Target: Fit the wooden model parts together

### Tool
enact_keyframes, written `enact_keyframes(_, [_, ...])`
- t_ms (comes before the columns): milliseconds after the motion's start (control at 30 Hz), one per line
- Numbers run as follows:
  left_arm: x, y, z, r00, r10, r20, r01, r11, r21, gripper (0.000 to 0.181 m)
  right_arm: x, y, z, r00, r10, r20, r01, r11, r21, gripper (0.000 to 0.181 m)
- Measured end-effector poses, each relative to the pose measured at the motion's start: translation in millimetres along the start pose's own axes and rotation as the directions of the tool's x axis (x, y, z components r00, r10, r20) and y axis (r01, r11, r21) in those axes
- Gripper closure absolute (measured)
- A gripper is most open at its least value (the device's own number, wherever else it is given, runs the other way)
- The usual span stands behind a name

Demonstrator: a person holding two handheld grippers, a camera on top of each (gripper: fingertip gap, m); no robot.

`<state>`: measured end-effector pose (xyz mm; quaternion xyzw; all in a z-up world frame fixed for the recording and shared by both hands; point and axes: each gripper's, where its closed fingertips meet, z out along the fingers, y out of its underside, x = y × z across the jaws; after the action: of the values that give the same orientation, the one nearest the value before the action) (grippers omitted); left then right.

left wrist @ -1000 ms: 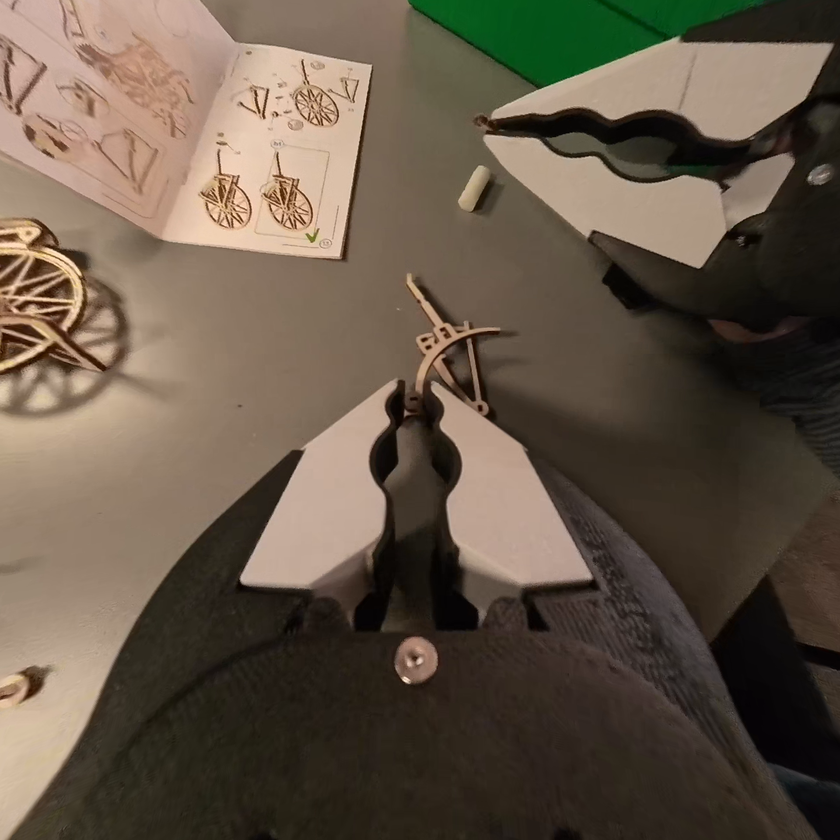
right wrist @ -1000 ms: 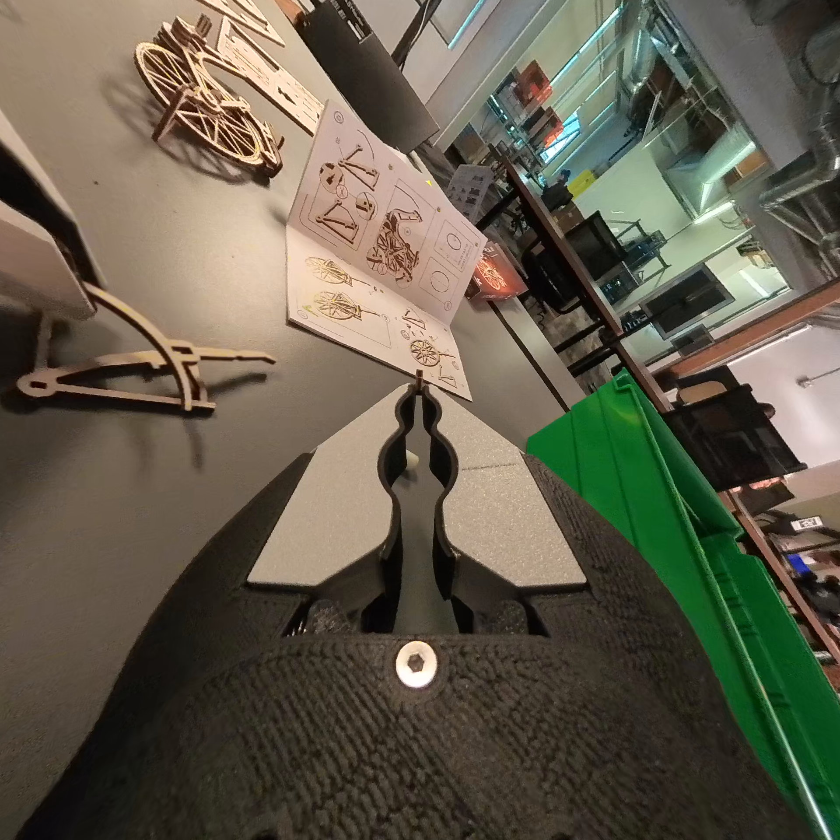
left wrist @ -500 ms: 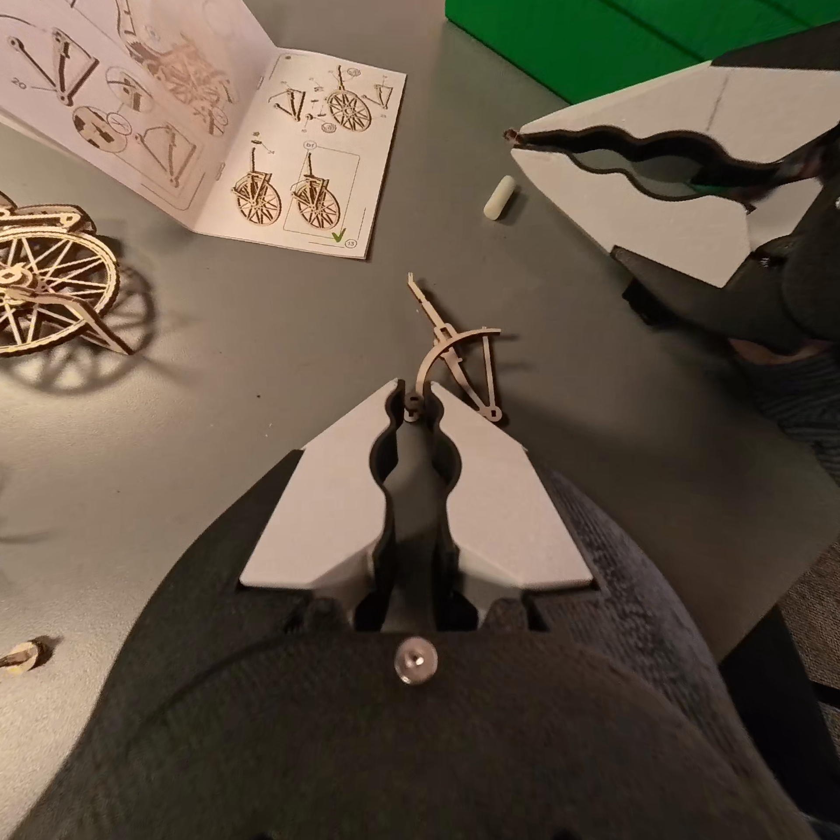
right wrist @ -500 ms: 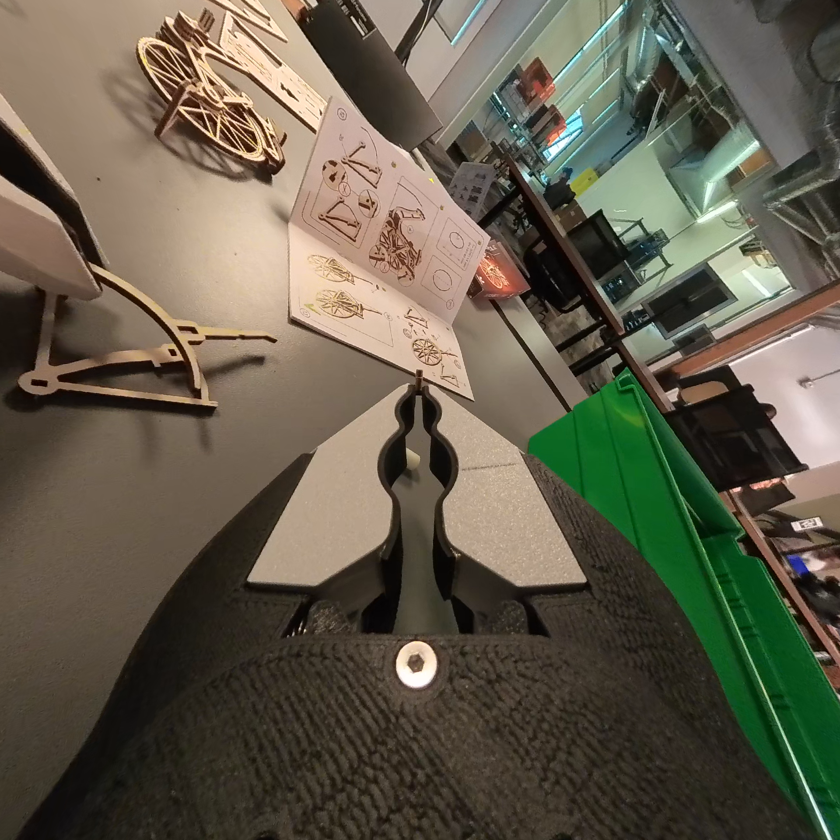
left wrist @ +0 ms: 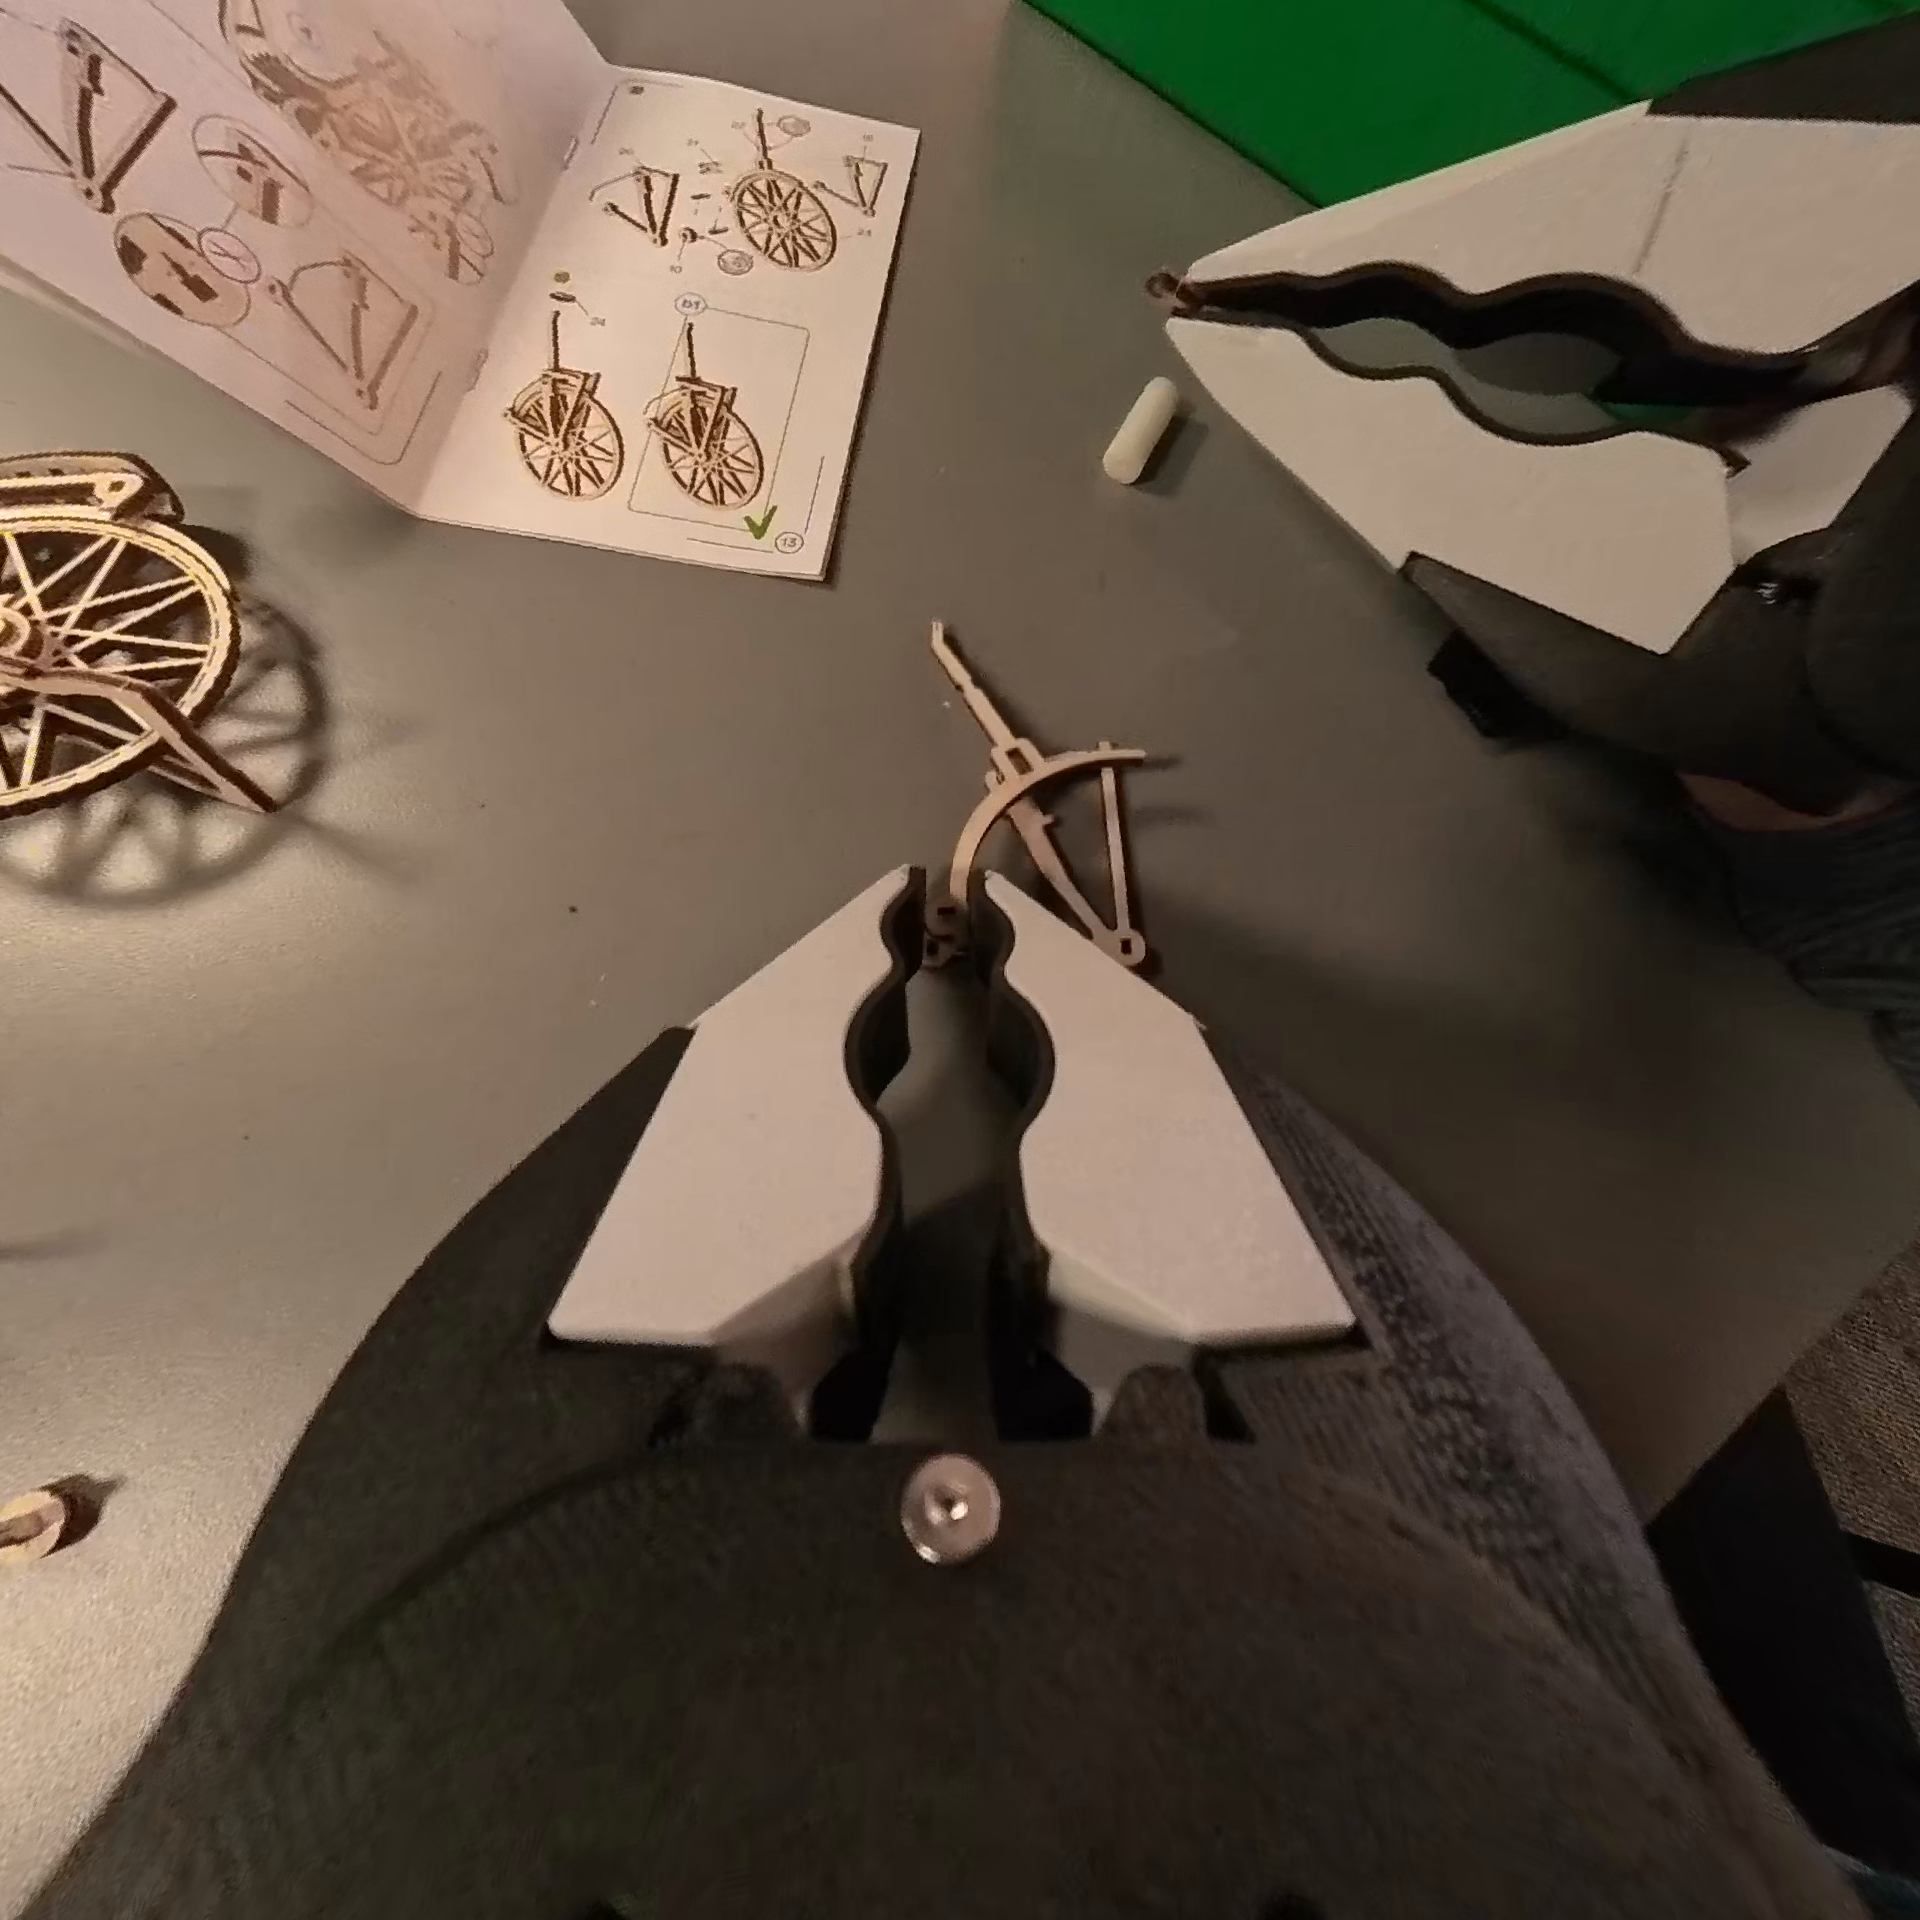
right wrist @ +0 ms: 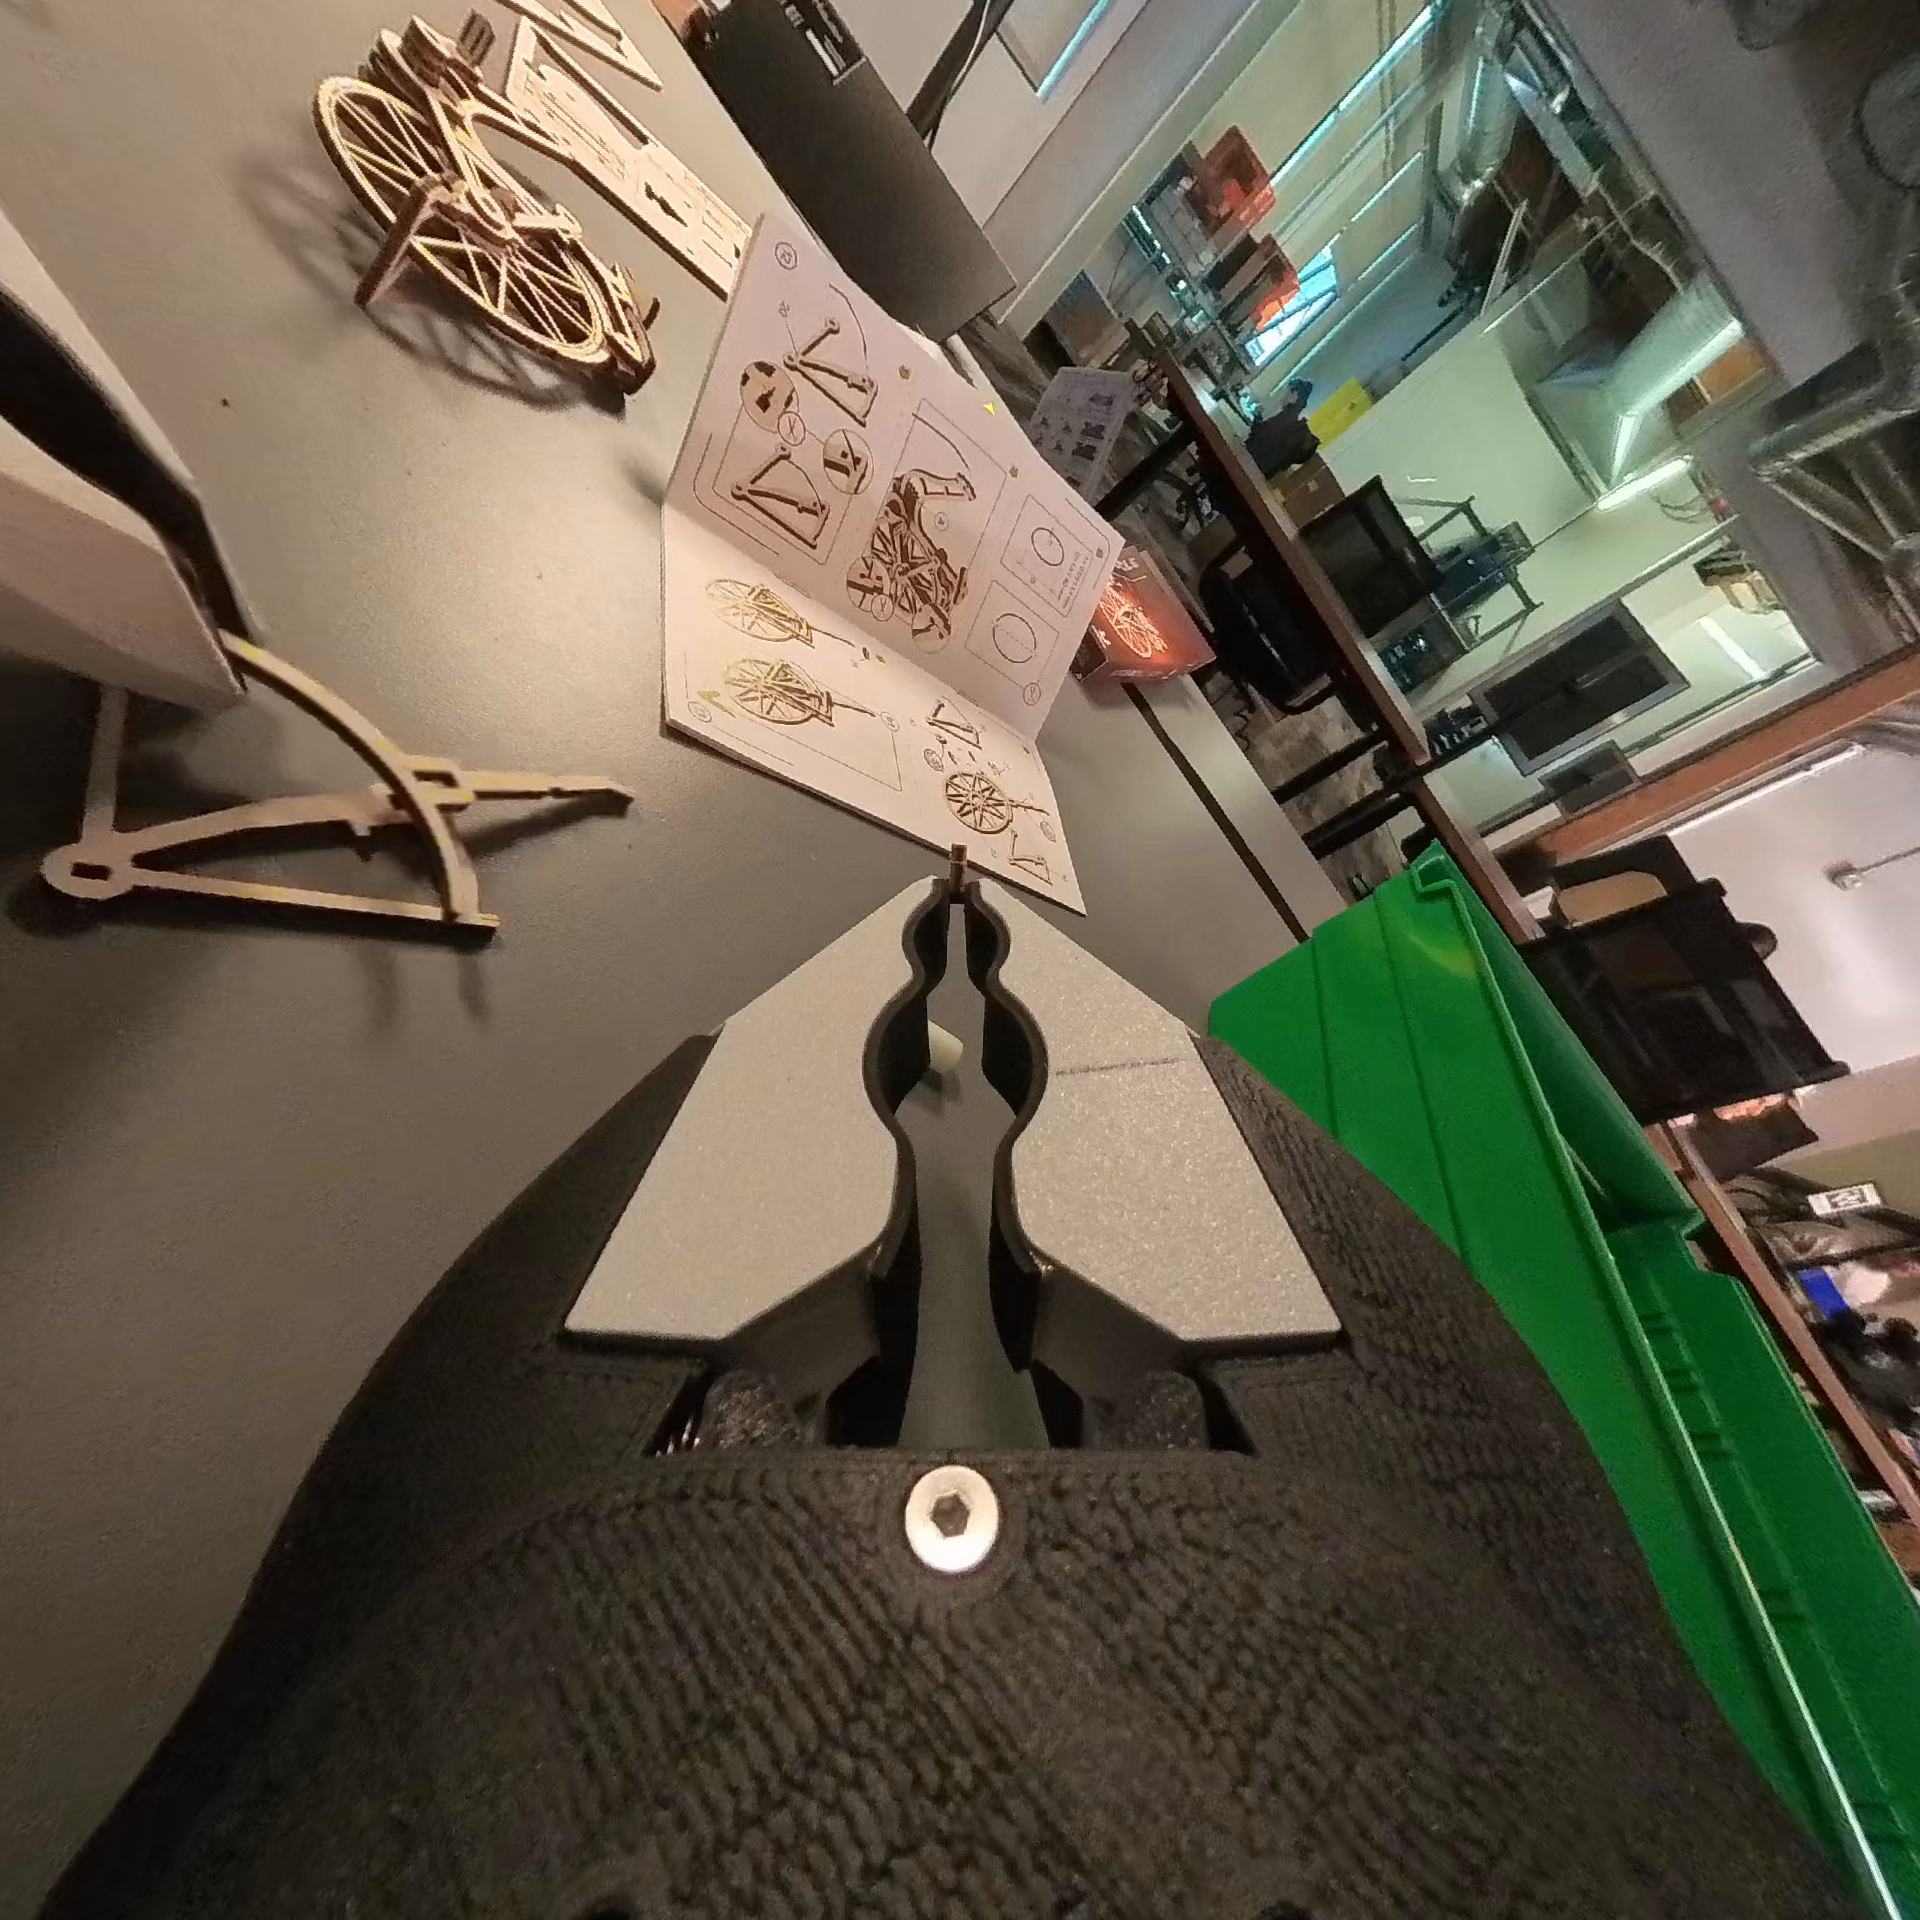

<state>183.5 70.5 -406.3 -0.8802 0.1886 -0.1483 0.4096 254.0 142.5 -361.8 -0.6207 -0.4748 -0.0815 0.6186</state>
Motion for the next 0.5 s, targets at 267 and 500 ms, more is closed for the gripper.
enact_keyframes(267, [0.5,2.3,-0.3,1.000,0.025,0.017,-0.025,1.000,-0.009,0.175,-0.2,0.0,0.0,1.000,-0.001,0.001,0.001,1.000,0.000,0.181])
enact_keyframes(500, [-2.1,5.1,0.3,1.000,0.009,0.007,-0.008,1.000,-0.027,0.175,-0.4,-0.1,-0.2,1.000,-0.001,0.002,0.001,1.000,0.001,0.181])
